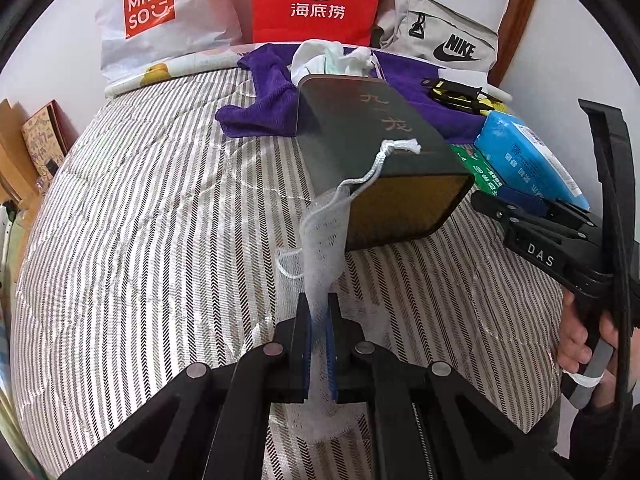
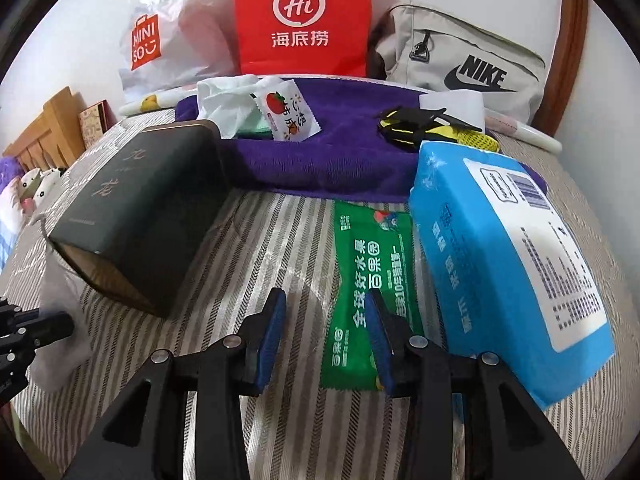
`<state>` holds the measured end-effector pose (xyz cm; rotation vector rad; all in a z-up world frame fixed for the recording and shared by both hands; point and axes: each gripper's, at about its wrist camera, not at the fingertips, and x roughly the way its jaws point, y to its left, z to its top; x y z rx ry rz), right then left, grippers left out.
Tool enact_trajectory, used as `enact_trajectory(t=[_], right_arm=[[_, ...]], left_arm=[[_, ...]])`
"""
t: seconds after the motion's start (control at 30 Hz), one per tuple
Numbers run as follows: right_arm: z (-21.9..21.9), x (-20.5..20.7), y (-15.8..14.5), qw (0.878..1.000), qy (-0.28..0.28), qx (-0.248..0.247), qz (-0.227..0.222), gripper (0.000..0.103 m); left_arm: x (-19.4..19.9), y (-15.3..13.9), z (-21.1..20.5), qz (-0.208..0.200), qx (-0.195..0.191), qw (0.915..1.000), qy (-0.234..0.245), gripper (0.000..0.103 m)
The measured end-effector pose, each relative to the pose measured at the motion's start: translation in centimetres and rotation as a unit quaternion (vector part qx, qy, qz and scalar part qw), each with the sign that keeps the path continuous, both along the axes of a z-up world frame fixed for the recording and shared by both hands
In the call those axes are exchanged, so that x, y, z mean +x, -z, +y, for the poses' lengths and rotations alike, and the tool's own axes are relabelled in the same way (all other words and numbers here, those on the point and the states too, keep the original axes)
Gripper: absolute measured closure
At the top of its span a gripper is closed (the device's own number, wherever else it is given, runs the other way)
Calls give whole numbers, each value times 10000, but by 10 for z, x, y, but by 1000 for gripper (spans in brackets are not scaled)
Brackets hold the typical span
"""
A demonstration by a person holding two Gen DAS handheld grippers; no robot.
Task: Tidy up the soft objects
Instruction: 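Lift the mesh bag with the left tool while the right tool grasps the green snack packet, then carry the mesh bag with the left tool while the right tool carries the green packet toward the towel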
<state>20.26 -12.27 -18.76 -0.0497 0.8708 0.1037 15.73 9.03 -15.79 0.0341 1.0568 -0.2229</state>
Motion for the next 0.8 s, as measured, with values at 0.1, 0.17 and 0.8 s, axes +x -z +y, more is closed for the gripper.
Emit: enact_trajectory(t=[0.1, 0.17, 0.8], right_arm=[[2, 4, 1, 10000, 34, -59, 20, 64], [3, 5, 2, 9998, 97, -165, 23, 78], [0, -42, -16, 9988, -465, 161, 34, 100]], left_arm=[[2, 0, 0, 2, -19, 10000, 39, 96], [3, 0, 1, 1, -45, 10000, 64, 96], [5, 3, 7, -84, -417, 9990, 143, 96]])
